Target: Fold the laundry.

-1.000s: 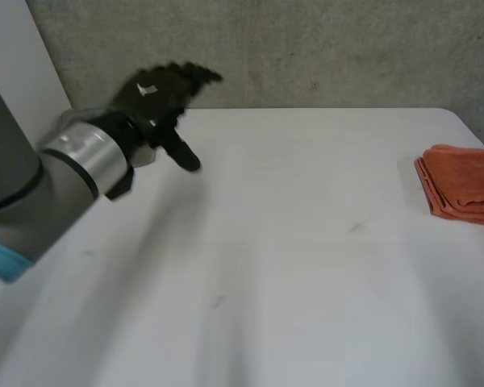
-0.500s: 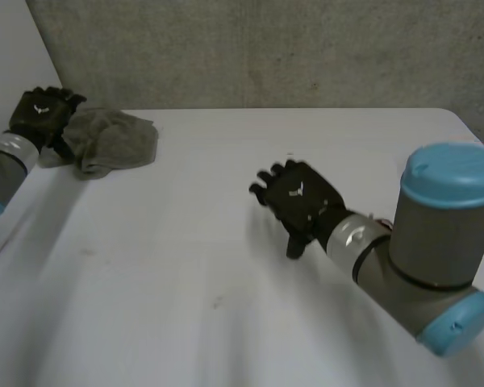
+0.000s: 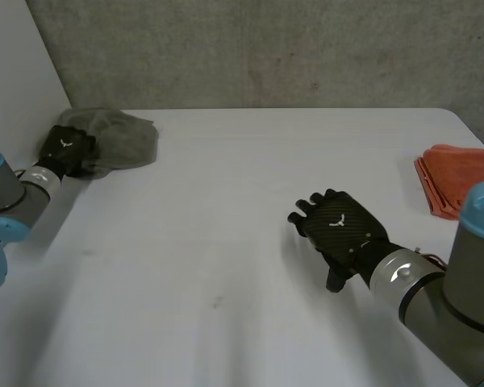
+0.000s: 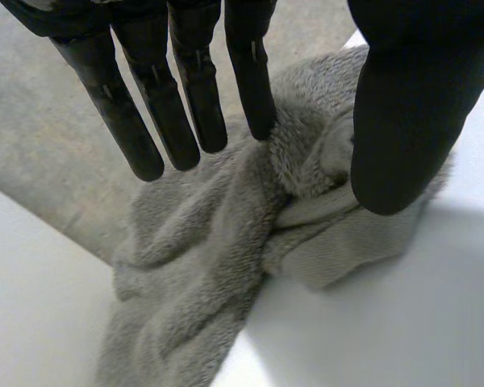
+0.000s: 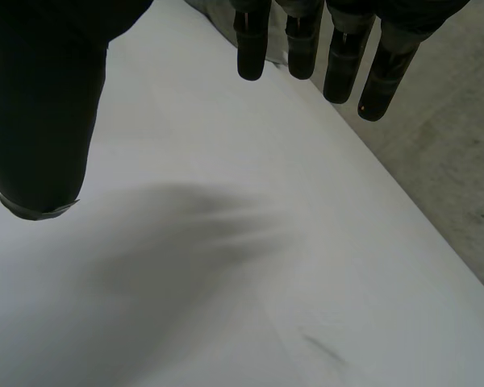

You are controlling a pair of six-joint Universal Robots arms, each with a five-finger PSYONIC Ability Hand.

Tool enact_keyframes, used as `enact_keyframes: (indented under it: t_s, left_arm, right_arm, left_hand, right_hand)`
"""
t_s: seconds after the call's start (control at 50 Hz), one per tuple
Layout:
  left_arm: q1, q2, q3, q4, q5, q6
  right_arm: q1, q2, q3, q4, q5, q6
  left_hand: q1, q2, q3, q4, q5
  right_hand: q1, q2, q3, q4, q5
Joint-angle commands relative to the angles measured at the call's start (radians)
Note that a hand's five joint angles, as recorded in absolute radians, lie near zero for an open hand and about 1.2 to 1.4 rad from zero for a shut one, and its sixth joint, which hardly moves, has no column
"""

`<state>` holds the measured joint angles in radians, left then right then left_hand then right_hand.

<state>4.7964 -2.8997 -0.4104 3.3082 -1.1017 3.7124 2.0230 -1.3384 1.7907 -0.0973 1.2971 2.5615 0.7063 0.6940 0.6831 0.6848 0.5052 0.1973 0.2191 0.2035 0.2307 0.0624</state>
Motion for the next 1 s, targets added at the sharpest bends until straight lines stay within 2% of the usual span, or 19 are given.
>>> enact_keyframes:
  t_s: [0.02,0.04,0.16,0.24,0.38,0.48,0.56,0.62,0.66,0.72,0.78,0.86,0.94,1.0]
  left_arm:
    - [-0.009,0.005,-0.019,0.001,0.029,0.001]
    - [-0.02,0.019,-0.034,0.005,0.025,0.003]
    - [-0.03,0.187,-0.171,0.042,0.016,0.003]
    - [-0.067,0.33,-0.324,0.086,0.02,-0.002]
    - [-0.219,0.641,-0.736,0.088,0.029,-0.018]
    - [-0.389,0.903,-1.035,0.086,0.06,-0.093]
    - [-0.495,1.043,-1.213,0.097,0.089,-0.158]
    - [-0.55,1.089,-1.28,0.099,0.095,-0.196]
    - [-0.586,1.1,-1.311,0.099,0.092,-0.224]
    - [-0.595,1.096,-1.312,0.106,0.083,-0.233]
    - [-0.578,1.096,-1.289,0.116,0.06,-0.238]
    - [-0.495,1.096,-1.257,0.111,-0.026,-0.241]
    - [-0.42,1.093,-1.237,0.116,-0.145,-0.224]
    - [-0.411,1.082,-1.22,0.122,-0.164,-0.215]
  right_arm:
    - [-0.038,-0.028,0.024,-0.012,-0.002,0.0]
    - [-0.046,-0.031,0.025,-0.012,-0.002,0.0]
    - [-0.061,-0.033,0.032,-0.01,-0.002,0.002]
    - [-0.061,-0.041,0.035,-0.01,-0.001,0.002]
    - [-0.061,-0.059,0.027,-0.018,0.007,0.003]
    - [-0.093,-0.076,0.009,-0.036,0.019,0.012]
    - [-0.145,-0.077,-0.013,-0.038,0.047,0.02]
    - [-0.159,-0.076,-0.03,-0.038,0.06,0.022]
    - [-0.171,-0.076,-0.042,-0.038,0.065,0.022]
    - [-0.188,-0.067,-0.053,-0.03,0.07,0.023]
    - [-0.187,-0.061,-0.056,-0.028,0.068,0.025]
    - [-0.178,-0.032,-0.056,-0.021,0.065,0.022]
    - [-0.149,-0.001,-0.062,0.046,0.057,0.023]
    - [-0.096,0.004,-0.082,0.109,0.051,0.022]
  left_hand:
    - [0.566,0.578,0.589,0.587,0.592]
    - [0.689,0.701,0.712,0.71,0.715]
    - [0.69,0.702,0.713,0.711,0.717]
    - [0.69,0.702,0.713,0.711,0.717]
    - [0.69,0.702,0.713,0.711,0.717]
    - [0.69,0.702,0.713,0.711,0.717]
    - [0.69,0.702,0.713,0.711,0.717]
    - [0.69,0.702,0.713,0.711,0.717]
    - [0.068,0.08,0.091,0.089,0.094]
    - [-0.532,-0.519,-0.509,-0.51,-0.505]
    - [-0.516,-0.504,-0.493,-0.495,-0.49]
    - [-0.51,-0.498,-0.487,-0.489,-0.484]
    - [-0.493,-0.481,-0.47,-0.471,-0.466]
    - [-0.487,-0.475,-0.464,-0.465,-0.46]
  right_hand:
    - [-0.023,-0.045,-0.029,-0.056,-0.062]
    - [-0.023,-0.045,-0.029,-0.056,-0.062]
    - [-0.023,-0.045,-0.029,-0.056,-0.062]
    - [-0.023,-0.045,-0.029,-0.056,-0.062]
    - [-0.023,-0.045,-0.029,-0.056,-0.062]
    - [-0.023,-0.045,-0.029,-0.056,-0.062]
    - [-0.023,-0.045,-0.029,-0.056,-0.062]
    - [-0.023,-0.045,-0.029,-0.056,-0.062]
    - [-0.023,-0.045,-0.029,-0.056,-0.062]
    - [-0.023,-0.045,-0.029,-0.056,-0.062]
    - [-0.023,-0.045,-0.029,-0.056,-0.062]
    - [-0.023,-0.045,-0.029,-0.056,-0.062]
    - [-0.023,-0.045,-0.029,-0.056,-0.062]
    - [-0.023,-0.045,-0.029,-0.056,-0.062]
